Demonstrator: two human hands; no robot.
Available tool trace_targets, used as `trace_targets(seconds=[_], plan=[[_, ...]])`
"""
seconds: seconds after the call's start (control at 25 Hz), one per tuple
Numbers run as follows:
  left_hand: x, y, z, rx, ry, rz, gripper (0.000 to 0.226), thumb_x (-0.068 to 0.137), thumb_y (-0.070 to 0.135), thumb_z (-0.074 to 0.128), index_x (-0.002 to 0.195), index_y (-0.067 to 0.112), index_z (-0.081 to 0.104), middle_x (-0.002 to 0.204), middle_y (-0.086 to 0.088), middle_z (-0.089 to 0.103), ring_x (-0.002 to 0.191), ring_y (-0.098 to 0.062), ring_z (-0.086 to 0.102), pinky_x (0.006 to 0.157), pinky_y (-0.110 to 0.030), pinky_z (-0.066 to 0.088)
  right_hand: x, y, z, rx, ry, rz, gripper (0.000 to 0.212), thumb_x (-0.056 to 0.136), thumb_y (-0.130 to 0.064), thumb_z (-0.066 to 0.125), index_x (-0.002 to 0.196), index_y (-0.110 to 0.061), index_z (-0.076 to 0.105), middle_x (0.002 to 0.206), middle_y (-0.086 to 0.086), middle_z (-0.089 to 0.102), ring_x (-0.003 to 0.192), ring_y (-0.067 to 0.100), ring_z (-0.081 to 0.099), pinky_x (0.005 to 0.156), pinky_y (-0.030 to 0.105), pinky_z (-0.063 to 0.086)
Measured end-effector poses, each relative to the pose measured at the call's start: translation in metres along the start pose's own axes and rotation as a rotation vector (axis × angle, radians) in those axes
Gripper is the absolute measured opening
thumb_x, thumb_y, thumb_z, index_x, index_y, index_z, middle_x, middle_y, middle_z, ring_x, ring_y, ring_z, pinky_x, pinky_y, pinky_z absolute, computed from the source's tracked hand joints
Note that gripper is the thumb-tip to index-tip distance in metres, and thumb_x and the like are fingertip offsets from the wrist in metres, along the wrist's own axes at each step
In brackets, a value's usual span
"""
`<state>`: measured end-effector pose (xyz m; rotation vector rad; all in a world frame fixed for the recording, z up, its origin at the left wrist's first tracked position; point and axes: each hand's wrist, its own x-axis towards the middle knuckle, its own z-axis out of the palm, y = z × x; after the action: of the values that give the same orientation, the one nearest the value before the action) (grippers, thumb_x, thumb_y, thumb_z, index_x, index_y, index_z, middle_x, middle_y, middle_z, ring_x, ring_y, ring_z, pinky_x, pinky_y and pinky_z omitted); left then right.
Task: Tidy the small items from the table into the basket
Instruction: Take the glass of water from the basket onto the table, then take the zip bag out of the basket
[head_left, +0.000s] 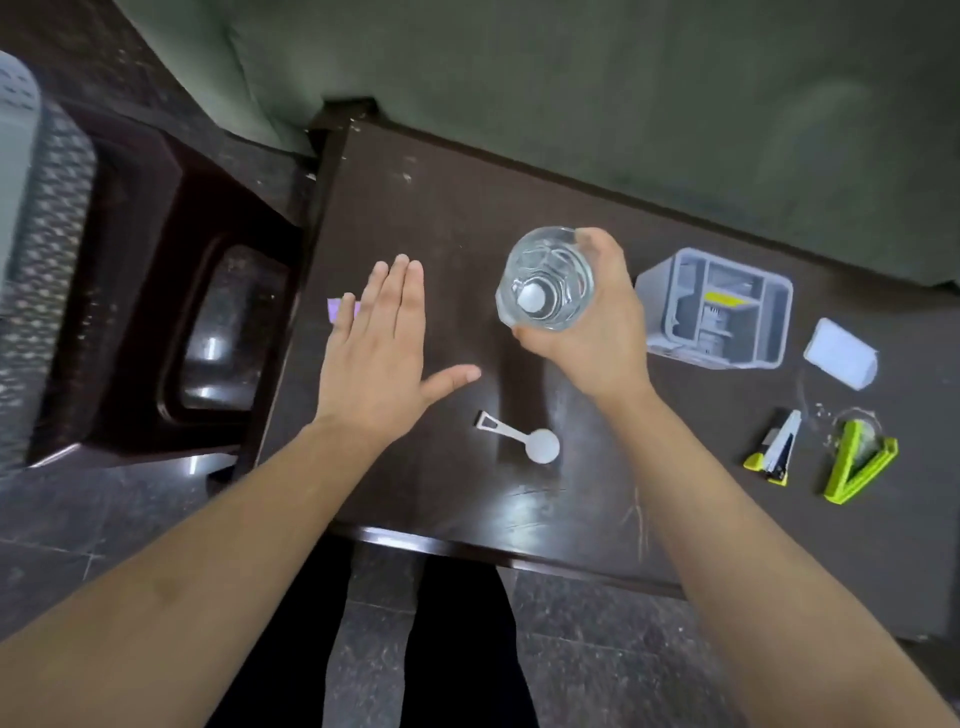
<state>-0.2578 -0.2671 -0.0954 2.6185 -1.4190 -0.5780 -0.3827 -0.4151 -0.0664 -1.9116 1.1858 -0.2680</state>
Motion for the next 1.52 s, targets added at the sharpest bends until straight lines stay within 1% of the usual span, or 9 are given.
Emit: trace_targets(seconds=[0.12,0.28,0.56,0.8,1.04,1.12,1.28,1.4,1.52], plan=[[0.014,0.022,0.027,0.024,-0.016,-0.008,0.108,0.073,0.075,0.034,0.149,0.006,0.001,0.16,-0.009,0.008,0.147,-0.022,0.003,0.117,-0.044,0.009,0.005,0.034,-0.004,-0.006,0.048,0.004,0.076,0.054,-0.018,0.083,0.112,-0.038,0.038,0.104,-0.018,0.057,0.095,0.004,0.058,0.079,0.014,0.043],[0.025,0.035,0.051,0.054,-0.024,-0.009,0.107,0.074,0.074,0.037,0.149,0.006,0.002,0.16,-0.009,0.008,0.147,-0.022,0.003,0.117,-0.044,0.008,0.012,0.062,-0.007,0.013,0.091,0.015,0.075,0.054,-0.018,0.083,0.113,-0.032,0.039,0.098,-0.024,0.052,0.089,-0.005,0.055,0.071,0.002,0.037],[0.023,0.042,0.065,0.07,-0.04,-0.034,0.107,0.074,0.073,0.039,0.149,0.006,0.002,0.16,-0.009,0.008,0.147,-0.023,0.003,0.117,-0.045,0.008,0.014,0.077,0.006,-0.036,0.144,0.029,0.085,0.056,-0.024,0.08,0.131,-0.02,0.04,0.12,-0.01,0.056,0.108,0.007,0.055,0.081,0.018,0.042],[0.017,0.035,0.062,0.08,-0.054,-0.035,0.105,0.075,0.071,0.04,0.149,0.006,0.003,0.16,-0.009,0.008,0.147,-0.022,0.003,0.117,-0.045,0.008,0.011,0.08,0.01,-0.058,0.152,0.044,0.093,0.059,-0.025,0.082,0.139,-0.017,0.035,0.132,-0.005,0.05,0.119,0.01,0.049,0.086,0.019,0.041],[0.0,0.022,0.036,0.064,-0.043,-0.002,0.098,0.079,0.067,0.033,0.149,0.006,0.004,0.159,-0.011,0.01,0.147,-0.024,0.004,0.117,-0.045,0.01,0.002,0.064,0.002,-0.167,0.111,0.103,0.11,0.066,-0.022,0.084,0.151,-0.012,0.014,0.154,0.006,0.023,0.14,0.014,0.024,0.09,0.006,0.019],[-0.005,0.01,0.02,0.047,-0.036,0.019,0.097,0.079,0.067,0.032,0.149,0.005,0.004,0.159,-0.011,0.01,0.147,-0.025,0.004,0.117,-0.045,0.01,-0.01,0.045,-0.003,-0.247,0.159,0.111,0.102,0.07,-0.021,0.079,0.15,-0.011,0.017,0.156,0.006,0.019,0.141,0.015,0.021,0.093,0.007,0.021],[-0.018,-0.021,-0.013,0.033,-0.005,0.025,0.095,0.081,0.066,0.029,0.149,0.006,0.003,0.16,-0.011,0.007,0.147,-0.024,0.003,0.117,-0.045,0.008,-0.038,-0.011,0.017,-0.397,0.309,0.01,0.073,0.076,-0.017,0.068,0.143,-0.014,0.039,0.154,0.002,0.027,0.139,0.018,0.03,0.097,0.03,0.041],[-0.036,-0.057,-0.041,0.045,0.077,-0.014,0.087,0.086,0.061,0.03,0.149,0.006,0.006,0.159,-0.01,0.01,0.147,-0.024,0.006,0.116,-0.046,0.006,-0.044,-0.064,0.063,-0.295,0.216,-0.145,0.06,0.078,-0.01,0.063,0.136,-0.01,0.048,0.149,0.004,0.037,0.138,0.021,0.036,0.102,0.03,0.038],[-0.06,-0.104,-0.07,0.147,0.274,-0.213,0.075,0.093,0.051,0.038,0.149,0.008,0.014,0.157,-0.011,0.019,0.146,-0.028,0.011,0.113,-0.056,0.0,-0.054,-0.117,0.12,-0.184,0.095,-0.282,0.053,0.08,-0.009,0.061,0.133,-0.008,0.053,0.144,0.005,0.046,0.136,0.021,0.04,0.104,0.031,0.039]])
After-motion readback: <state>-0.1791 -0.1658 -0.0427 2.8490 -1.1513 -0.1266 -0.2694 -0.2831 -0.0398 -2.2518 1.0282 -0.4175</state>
